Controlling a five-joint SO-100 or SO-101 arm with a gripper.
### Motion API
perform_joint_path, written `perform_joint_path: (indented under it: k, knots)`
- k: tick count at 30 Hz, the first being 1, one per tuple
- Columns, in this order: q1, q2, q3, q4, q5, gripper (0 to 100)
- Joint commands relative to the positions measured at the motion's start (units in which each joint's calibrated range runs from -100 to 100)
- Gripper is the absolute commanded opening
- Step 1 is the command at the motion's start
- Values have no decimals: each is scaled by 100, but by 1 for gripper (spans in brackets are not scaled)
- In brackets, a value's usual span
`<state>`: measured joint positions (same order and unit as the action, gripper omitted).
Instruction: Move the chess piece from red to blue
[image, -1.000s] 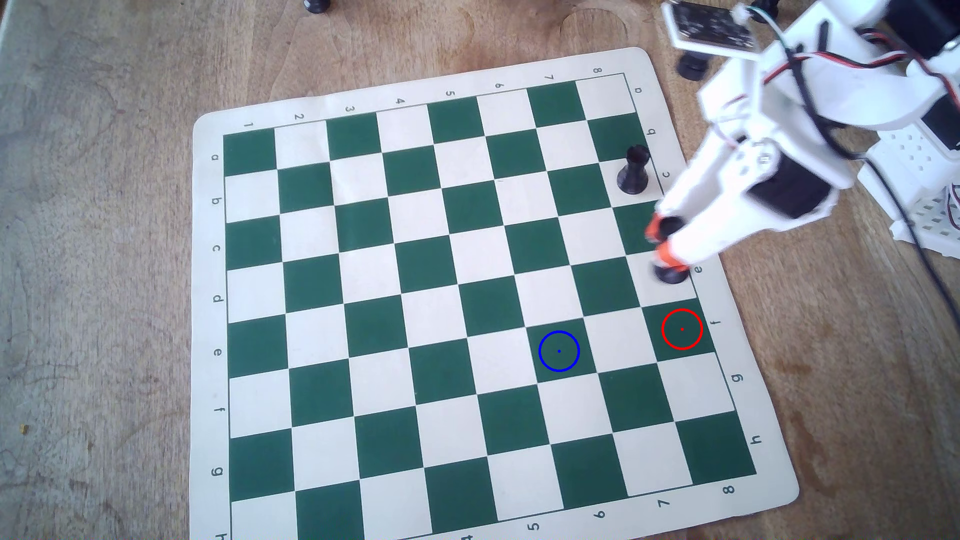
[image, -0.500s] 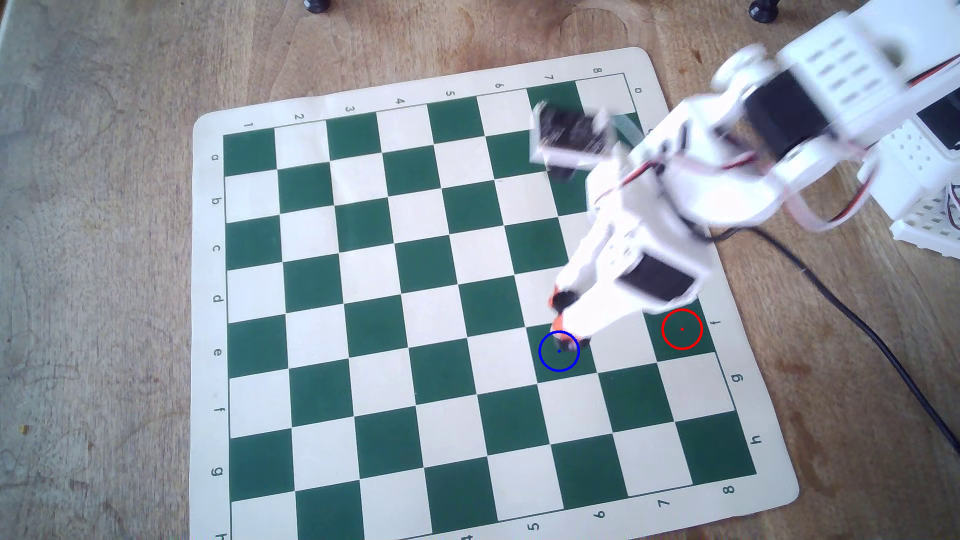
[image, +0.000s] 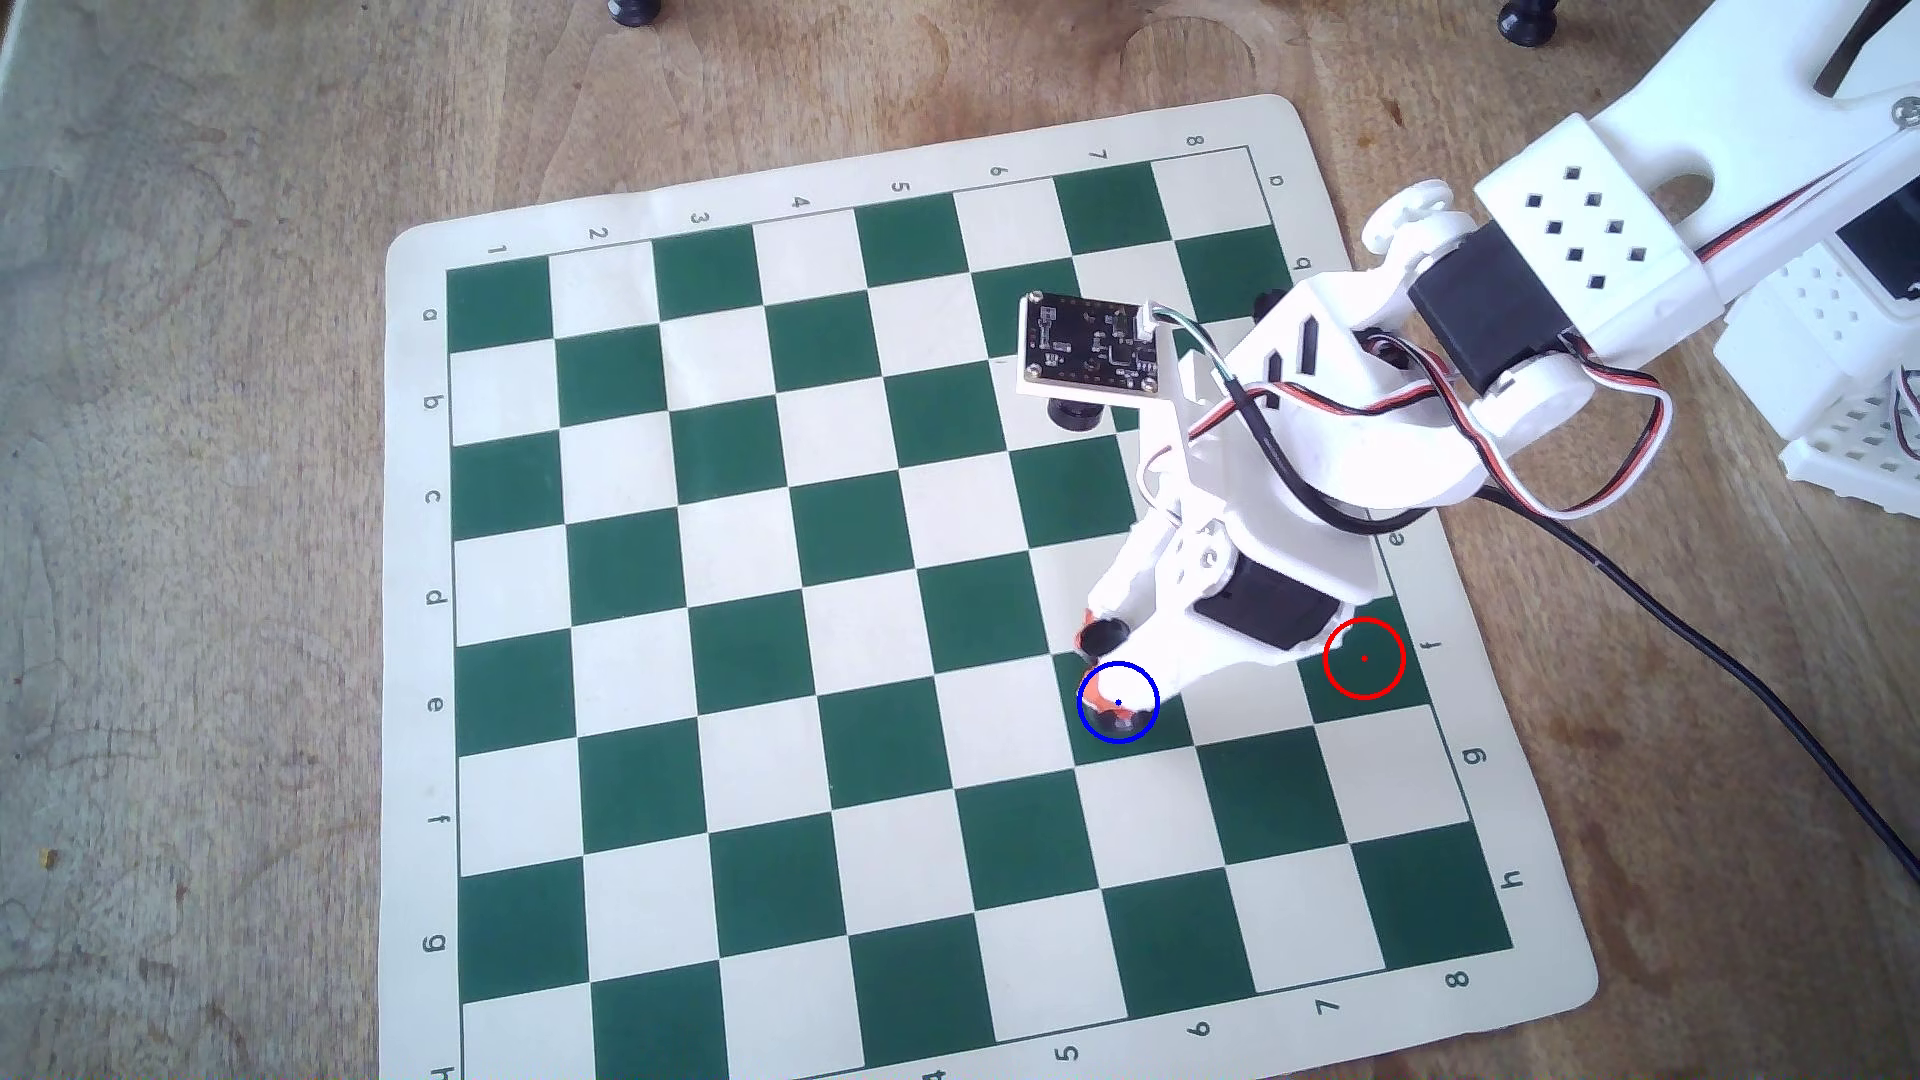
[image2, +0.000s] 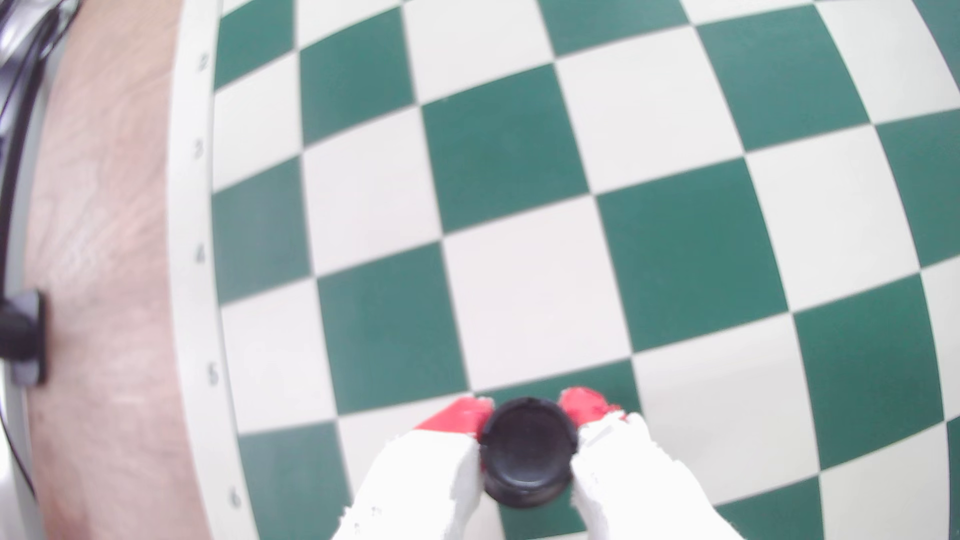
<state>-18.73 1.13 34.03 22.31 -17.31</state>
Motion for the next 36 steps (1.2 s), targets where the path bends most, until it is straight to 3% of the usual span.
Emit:
perform_joint_path:
  k: [1,13,18,28,36]
  knots:
    - [70,-71,-338,-151,34,0]
    - [133,14,-293,-167,83,0]
    - [133,-11,-239,-151,78,14]
    - [16,-368,24,79,88,21]
    - [94,-1735,976,316,112,18]
